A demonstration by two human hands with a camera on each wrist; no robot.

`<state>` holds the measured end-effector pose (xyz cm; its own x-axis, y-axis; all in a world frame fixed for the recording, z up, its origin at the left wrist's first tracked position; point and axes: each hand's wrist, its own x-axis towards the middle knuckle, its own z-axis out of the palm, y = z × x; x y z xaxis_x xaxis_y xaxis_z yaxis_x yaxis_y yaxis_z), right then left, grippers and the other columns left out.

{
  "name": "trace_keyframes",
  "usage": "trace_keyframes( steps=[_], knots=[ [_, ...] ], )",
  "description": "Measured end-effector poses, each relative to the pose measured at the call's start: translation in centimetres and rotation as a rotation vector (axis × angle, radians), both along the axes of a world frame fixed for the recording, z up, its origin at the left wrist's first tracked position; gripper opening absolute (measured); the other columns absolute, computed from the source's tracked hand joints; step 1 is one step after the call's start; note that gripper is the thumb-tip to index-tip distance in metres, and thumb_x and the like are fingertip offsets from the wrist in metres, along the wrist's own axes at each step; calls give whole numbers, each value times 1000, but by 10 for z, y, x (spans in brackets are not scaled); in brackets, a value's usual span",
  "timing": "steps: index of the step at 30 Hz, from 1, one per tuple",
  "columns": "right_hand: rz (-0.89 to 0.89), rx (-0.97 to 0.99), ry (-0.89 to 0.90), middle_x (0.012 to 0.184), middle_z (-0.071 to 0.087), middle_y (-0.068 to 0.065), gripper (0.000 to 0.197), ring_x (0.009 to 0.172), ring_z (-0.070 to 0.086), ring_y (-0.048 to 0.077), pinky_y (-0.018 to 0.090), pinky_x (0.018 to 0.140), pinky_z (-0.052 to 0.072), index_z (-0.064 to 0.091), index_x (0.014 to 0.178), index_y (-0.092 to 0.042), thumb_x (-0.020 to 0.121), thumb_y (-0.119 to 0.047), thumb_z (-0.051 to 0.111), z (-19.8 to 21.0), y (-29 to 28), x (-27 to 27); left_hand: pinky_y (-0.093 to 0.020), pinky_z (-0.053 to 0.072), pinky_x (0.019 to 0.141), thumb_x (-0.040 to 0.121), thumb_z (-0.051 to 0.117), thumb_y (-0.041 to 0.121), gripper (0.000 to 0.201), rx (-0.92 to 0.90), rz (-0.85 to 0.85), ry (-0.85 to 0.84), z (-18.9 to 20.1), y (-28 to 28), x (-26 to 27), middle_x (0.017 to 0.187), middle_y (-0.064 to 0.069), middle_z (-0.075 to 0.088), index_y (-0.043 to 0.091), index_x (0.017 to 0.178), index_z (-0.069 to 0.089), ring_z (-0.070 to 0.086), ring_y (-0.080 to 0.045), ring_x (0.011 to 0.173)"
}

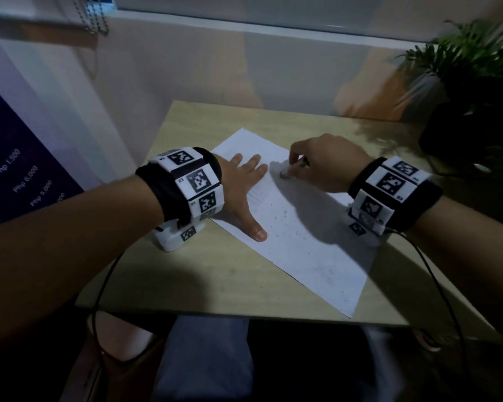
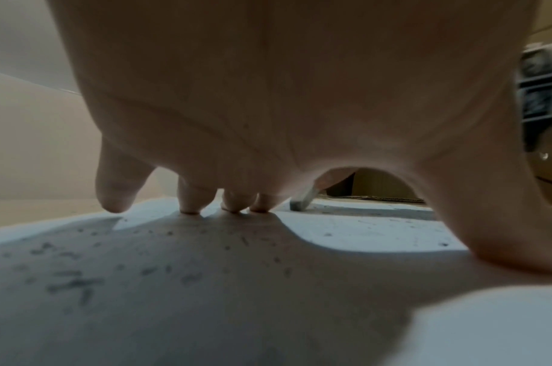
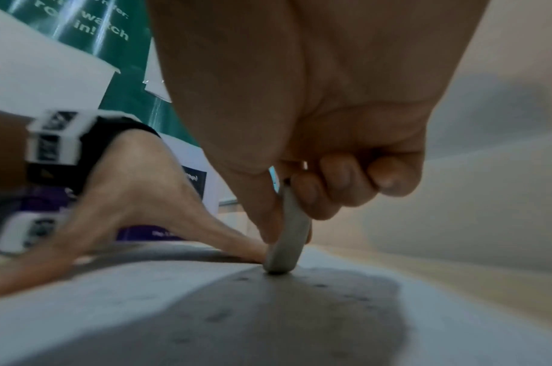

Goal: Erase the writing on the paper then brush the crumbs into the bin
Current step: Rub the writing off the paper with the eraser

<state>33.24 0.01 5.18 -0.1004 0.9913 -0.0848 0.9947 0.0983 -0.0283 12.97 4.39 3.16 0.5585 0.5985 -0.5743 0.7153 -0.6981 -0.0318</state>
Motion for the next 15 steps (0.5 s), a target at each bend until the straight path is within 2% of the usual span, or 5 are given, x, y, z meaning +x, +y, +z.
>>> trace_keyframes(
  steps=[3, 7, 12, 15],
  knots=[
    [-35, -30, -14, 106, 69, 4, 33, 92, 61, 29, 34, 75, 49, 69, 104, -24, 93, -53, 59, 6, 8, 5, -56, -2, 124, 47, 50, 104, 153, 6, -2, 8, 0, -2, 0, 162, 8, -37, 30, 155, -29, -21, -24, 155],
    [6, 7, -58, 94, 68, 5, 31, 85, 61, 30, 38, 75, 54, 68, 95, -18, 94, -48, 56, -3, 3, -8, -57, -1, 124, 46, 52, 104, 155, 6, 4, -4, -1, -1, 1, 162, 8, -37, 29, 155, -30, -21, -24, 155],
    [-28, 59, 26, 101, 67, 2, 28, 86, 56, 25, 33, 69, 42, 65, 106, -24, 96, -48, 55, -2, -2, 7, -54, -2, 124, 43, 47, 105, 156, 5, -4, -9, -1, -2, -1, 162, 8, -36, 30, 156, -28, -21, -23, 155],
    [28, 147, 118, 99, 69, 1, 24, 86, 60, 26, 35, 71, 48, 63, 109, -24, 98, -44, 55, -2, -8, 6, -55, -1, 125, 46, 48, 105, 153, 16, -14, -11, -1, -3, -2, 162, 8, -36, 30, 155, -28, -20, -24, 155]
  ],
)
